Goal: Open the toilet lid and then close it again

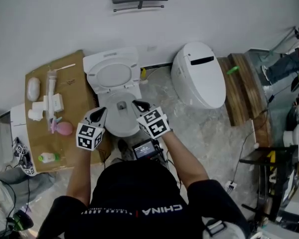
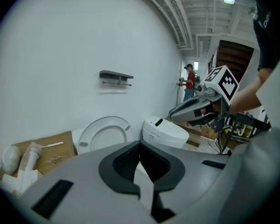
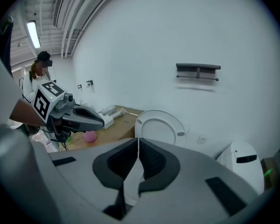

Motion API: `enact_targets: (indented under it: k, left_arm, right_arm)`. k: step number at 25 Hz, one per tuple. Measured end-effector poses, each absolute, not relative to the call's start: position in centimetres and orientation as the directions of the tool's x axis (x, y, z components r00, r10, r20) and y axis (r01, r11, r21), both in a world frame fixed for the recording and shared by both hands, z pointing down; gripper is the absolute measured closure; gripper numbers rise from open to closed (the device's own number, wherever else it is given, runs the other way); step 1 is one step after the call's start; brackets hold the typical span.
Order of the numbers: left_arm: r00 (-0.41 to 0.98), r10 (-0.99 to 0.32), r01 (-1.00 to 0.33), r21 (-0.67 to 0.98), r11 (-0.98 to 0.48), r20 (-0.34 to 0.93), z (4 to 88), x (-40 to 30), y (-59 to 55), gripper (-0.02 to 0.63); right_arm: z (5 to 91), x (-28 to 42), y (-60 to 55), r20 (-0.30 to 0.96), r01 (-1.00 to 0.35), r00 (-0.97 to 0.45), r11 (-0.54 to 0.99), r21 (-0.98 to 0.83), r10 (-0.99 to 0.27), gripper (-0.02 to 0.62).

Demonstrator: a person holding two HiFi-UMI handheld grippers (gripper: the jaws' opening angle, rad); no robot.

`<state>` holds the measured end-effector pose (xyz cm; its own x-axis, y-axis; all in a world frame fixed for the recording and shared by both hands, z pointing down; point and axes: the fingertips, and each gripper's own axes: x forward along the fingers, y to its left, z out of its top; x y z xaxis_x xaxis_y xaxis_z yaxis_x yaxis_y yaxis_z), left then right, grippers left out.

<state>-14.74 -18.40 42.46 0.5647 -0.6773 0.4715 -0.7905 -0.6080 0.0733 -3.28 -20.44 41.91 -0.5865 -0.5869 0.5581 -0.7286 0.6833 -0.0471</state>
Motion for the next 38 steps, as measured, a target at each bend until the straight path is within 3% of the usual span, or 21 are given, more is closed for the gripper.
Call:
enact_targets:
  k: [20, 38]
  left_arm:
    - [0.472, -0.747, -0.858, 0.049, -0.511, 0.468, 41.5, -12.7, -21.6, 0.597]
    - [0.456, -0.736, -0.821, -0.081, -0.564, 0.5, 40.7, -14.3, -30.0, 0.597]
  right_arm:
    - [40.8, -3.7, -24.9, 0.5, -0.593, -0.717, 0.802, -0.072, -0.485, 0.58]
    - [41.7, -4.0, -31.3, 0.578, -0.529, -0.691, 0.849, 0.006, -0.434, 0.58]
